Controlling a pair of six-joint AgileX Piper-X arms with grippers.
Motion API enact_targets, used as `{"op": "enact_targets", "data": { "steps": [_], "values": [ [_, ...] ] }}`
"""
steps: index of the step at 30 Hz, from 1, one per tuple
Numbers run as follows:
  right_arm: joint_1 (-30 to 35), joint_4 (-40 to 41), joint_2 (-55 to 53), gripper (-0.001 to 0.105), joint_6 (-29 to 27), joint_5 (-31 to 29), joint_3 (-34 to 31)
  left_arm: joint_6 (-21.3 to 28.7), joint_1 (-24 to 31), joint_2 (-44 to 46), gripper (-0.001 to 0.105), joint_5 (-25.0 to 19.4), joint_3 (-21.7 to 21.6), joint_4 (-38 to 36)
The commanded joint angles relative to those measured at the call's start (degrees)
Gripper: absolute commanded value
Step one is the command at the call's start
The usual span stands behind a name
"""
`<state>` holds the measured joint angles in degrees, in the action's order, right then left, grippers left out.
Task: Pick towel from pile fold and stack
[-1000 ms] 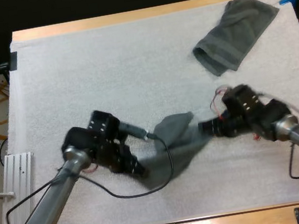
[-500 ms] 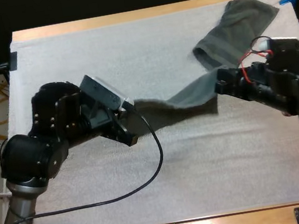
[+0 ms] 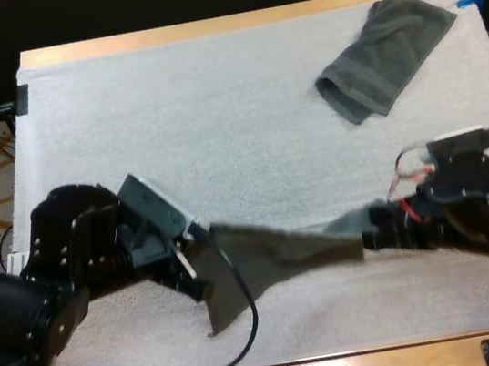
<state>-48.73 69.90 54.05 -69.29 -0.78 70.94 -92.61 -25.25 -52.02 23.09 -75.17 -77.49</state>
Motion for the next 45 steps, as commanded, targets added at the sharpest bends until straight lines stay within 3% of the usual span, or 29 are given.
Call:
{"op": "enact_targets", "data": {
  "steps": [1, 5, 9, 13, 17, 23, 26, 32, 39, 42, 45],
  "values": [
    [-1.11, 1.72, -0.37, 0.0, 1.53, -0.73, 0.81, -0.37, -0.09, 0.16, 0.0, 0.27, -0.26, -0.98],
    [-2.17, 2.27, 0.64, 0.0, 5.0, -4.41, 0.28, 0.22, -0.09, 0.0, 0.0, -3.15, 2.66, 2.16],
    [0.49, 1.4, 4.51, 0.0, 2.89, -9.34, -1.9, 1.79, -0.09, -0.61, 0.0, -4.0, 9.88, 10.68],
    [8.13, -5.31, 11.76, 0.0, -2.07, -7.26, -6.0, 2.04, 0.56, -3.97, 0.0, -10.64, 18.75, 25.42],
    [16.28, -18.07, 20.21, 0.0, -7.16, 0.84, -8.62, 2.05, 3.08, -10.92, 0.0, -10.45, 23.03, 38.04],
    [23.22, -31.55, 32.13, 0.0, -7.18, 7.6, -8.61, 3.03, 7.24, -23.29, 0.0, -9.21, 23.15, 50.37],
    [24.07, -35.56, 36.33, 0.0, -6.87, 7.47, -8.61, 3.03, 8.89, -28.62, 0.0, -7.09, 23.15, 54.81],
    [24.54, -41.84, 42.88, 0.0, -5.48, 6.86, -8.61, 3.03, 10.64, -35.37, 0.0, -7.04, 23.15, 59.78],
    [24.54, -46.18, 45.27, 0.001, -5.48, 6.17, -8.61, 3.04, 10.8, -37.09, 0.0, -7.82, 23.15, 61.71],
    [24.54, -46.69, 45.25, 0.011, -5.25, 3.78, -8.5, 3.18, 10.8, -37.09, 0.003, -7.82, 23.15, 61.99],
    [24.54, -48.25, 45.25, 0.033, -3.53, 4.14, -8.41, 3.33, 10.8, -37.09, 0.011, -7.82, 22.77, 61.99]
  ]
}}
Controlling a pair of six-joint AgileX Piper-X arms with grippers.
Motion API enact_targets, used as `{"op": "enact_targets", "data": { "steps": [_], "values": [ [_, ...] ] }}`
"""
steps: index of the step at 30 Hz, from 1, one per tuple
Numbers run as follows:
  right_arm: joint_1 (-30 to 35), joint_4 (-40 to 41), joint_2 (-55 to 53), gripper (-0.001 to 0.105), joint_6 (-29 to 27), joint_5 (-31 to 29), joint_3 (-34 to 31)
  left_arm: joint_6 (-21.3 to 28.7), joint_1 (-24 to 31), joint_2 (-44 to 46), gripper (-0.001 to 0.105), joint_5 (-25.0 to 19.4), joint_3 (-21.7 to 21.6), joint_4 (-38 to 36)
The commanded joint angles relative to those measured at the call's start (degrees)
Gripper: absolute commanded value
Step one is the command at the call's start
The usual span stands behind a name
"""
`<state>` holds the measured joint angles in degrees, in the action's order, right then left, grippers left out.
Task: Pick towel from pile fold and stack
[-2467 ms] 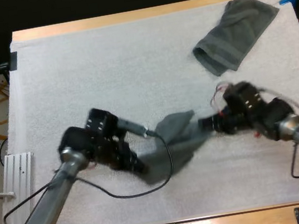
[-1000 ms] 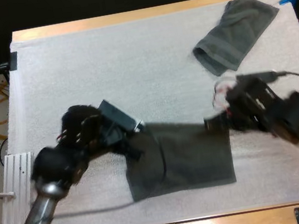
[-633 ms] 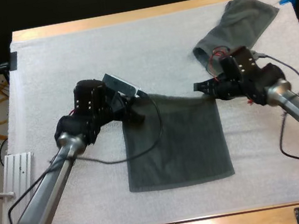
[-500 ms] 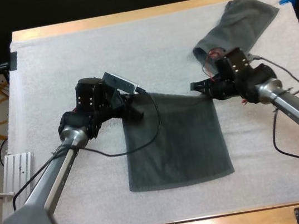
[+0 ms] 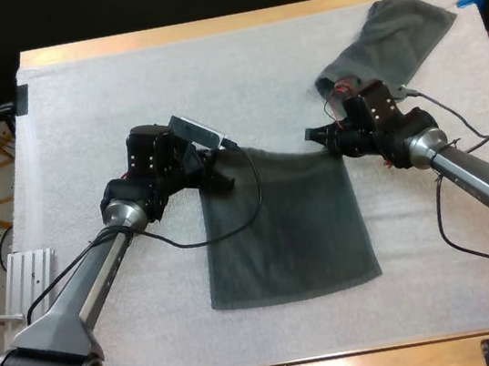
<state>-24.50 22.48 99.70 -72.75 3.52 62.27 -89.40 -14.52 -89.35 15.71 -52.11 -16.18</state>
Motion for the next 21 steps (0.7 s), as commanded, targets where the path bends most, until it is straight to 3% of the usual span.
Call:
{"op": "enact_targets", "data": {
  "steps": [1, 2, 5, 8, 13, 21],
  "values": [
    [0.32, -1.86, -0.4, 0.044, 0.13, 0.46, 0.42, 0.12, 0.06, 0.24, 0.017, -0.45, -0.65, 0.66],
    [0.32, -3.01, -0.4, 0.054, 0.13, 0.51, 0.74, 0.12, 0.06, 0.24, 0.023, -0.6, -1.29, 0.37],
    [0.32, -4.3, -0.54, 0.066, -0.26, 0.17, 2.64, 0.12, 0.06, 0.43, 0.037, -1.36, -3.94, -1.83],
    [0.32, -4.07, -1.57, 0.066, -2.78, 0.18, 5.03, 0.12, 0.06, 1.79, 0.041, -3.69, -7.76, -6.39],
    [0.32, -1.72, -5.95, 0.066, -6.81, 0.18, 7.67, 1.59, 0.06, 5.6, 0.041, -3.98, -11.77, -12.22],
    [0.32, 7.87, -16.93, 0.066, -10.45, -0.49, 7.92, 1.34, 0.06, 17.8, 0.041, -3.98, -12.2, -19.65]
  ]
}}
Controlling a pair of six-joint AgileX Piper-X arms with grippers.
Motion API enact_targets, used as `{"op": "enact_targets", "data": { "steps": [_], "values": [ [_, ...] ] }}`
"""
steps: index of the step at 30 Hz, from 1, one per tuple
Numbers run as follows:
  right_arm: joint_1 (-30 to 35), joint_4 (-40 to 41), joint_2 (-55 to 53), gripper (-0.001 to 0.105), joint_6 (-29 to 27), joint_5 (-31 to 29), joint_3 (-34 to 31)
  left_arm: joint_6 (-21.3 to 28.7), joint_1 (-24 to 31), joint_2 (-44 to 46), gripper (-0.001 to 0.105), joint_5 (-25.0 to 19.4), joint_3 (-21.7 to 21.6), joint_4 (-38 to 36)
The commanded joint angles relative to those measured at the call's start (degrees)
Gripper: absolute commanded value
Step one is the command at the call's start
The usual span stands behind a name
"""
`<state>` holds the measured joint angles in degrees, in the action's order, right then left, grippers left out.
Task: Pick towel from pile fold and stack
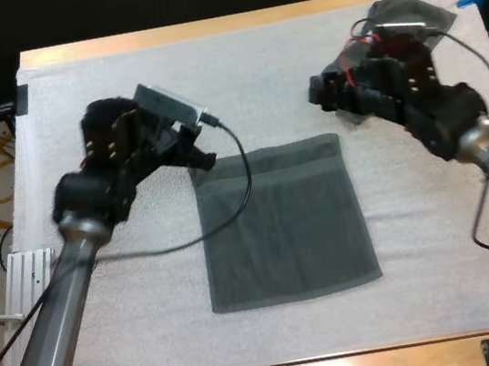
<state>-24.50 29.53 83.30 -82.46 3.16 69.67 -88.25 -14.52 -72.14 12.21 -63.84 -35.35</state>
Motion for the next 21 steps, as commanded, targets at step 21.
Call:
{"op": "enact_targets", "data": {
  "steps": [21],
  "values": [
    [0.21, 34.25, -27.34, 0.066, 0.26, -0.29, -10.97, -13.28, 0.06, 28.08, 0.061, -0.46, 0.35, -38.98]
  ]
}}
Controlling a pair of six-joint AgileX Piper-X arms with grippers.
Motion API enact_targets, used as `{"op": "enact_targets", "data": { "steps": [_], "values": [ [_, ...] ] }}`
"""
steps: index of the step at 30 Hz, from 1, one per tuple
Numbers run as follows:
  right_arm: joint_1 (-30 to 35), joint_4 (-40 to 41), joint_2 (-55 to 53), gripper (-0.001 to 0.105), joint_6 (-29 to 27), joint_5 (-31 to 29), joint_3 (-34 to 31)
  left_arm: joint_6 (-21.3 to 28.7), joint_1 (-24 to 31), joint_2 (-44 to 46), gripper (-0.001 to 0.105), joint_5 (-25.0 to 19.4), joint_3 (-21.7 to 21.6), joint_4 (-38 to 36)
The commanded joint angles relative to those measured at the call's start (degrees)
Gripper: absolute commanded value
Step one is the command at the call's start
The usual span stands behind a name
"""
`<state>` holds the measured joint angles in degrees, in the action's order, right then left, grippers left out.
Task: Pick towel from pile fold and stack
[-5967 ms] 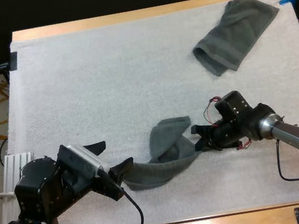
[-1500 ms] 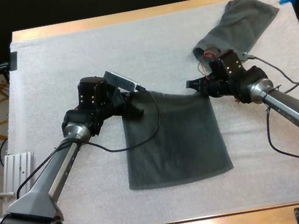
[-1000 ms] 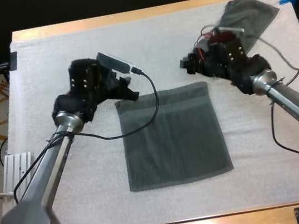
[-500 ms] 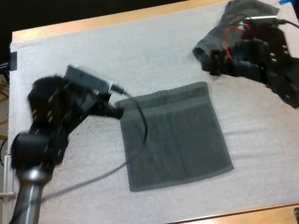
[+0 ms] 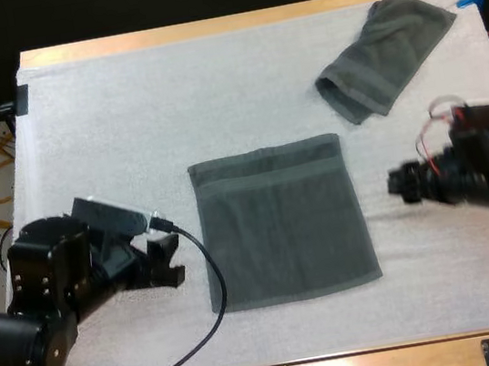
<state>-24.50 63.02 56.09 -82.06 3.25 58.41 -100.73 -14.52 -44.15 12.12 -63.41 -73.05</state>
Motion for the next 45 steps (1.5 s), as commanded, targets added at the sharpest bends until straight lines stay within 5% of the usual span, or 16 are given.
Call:
{"op": "enact_targets", "data": {
  "steps": [1, 9, 17, 29, 37, 42, 45],
  "values": [
    [0.21, 0.77, -1.63, 0.066, 0.88, 0.52, -2.1, -0.97, 0.06, 0.24, 0.061, -0.15, 0.72, -2.1],
    [0.21, -0.72, -5.37, 0.066, 5.47, 5.01, -17.59, -7.98, 0.06, 3.13, 0.061, 0.56, 13.91, 2.68],
    [0.21, -19.3, -3.07, 0.066, 16.42, 19.04, -34.26, -15.01, 0.06, 6.07, 0.061, 7.1, 25.8, 9.11],
    [0.21, -42.94, 12.19, 0.066, 24.66, 27.44, -39.89, -20.53, 0.06, 6.07, 0.061, 13.41, 31.79, 19.22],
    [0.21, -49.95, 19.64, 0.065, 27.02, 31.98, -39.89, -20.49, 0.06, 6.07, 0.061, 14.15, 31.81, 19.33],
    [0.21, -49.16, 19.81, 0.041, 27.02, 30.57, -39.89, -20.49, 0.06, 6.07, 0.061, 14.71, 31.96, 19.33],
    [0.21, -48.96, 19.81, 0.016, 27.01, 29.69, -39.89, -20.49, 0.06, 6.07, 0.061, 14.71, 32.42, 19.33]
  ]
}}
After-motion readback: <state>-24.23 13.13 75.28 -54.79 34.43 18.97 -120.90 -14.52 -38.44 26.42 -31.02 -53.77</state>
